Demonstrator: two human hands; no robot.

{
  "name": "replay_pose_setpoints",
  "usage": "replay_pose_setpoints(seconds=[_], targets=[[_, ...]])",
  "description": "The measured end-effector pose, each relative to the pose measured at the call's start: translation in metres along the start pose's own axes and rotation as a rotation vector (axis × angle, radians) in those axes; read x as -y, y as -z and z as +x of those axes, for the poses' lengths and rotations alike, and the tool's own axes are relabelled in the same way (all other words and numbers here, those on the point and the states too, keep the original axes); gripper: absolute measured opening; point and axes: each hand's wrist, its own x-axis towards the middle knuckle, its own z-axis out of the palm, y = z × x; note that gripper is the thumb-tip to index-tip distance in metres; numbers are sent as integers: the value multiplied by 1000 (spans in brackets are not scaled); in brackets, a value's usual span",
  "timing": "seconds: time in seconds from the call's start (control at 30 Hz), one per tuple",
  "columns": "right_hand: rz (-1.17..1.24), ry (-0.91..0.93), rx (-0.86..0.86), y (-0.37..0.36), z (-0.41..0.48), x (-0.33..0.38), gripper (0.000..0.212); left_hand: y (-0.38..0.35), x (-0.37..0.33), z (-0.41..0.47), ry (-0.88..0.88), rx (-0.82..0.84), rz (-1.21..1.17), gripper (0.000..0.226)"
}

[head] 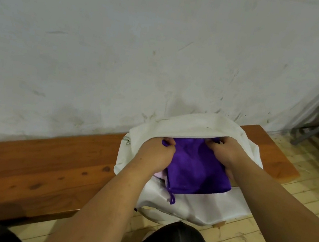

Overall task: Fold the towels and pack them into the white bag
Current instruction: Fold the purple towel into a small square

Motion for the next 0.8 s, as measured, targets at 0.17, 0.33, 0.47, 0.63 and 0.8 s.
replay_pose_setpoints(seconds=[0.17,0.33,0.47,0.63,0.8], targets=[[-65,59,-29,-1,2,4,39,-1,-6,1,-51,-19,-71,21],[-46,110,-112,-9,7,12,36,-3,-18,9,-100,-159,-107,21],[-282,176,-63,-14,5,13,27,-4,-12,28,41,-39,86,29],[-497,118,-94,-17,5,7,3,-1,-5,28,34,-15,157,20],[-677,163,-183,-14,-2,8,17,-2,-14,24,-35,-96,229,39]])
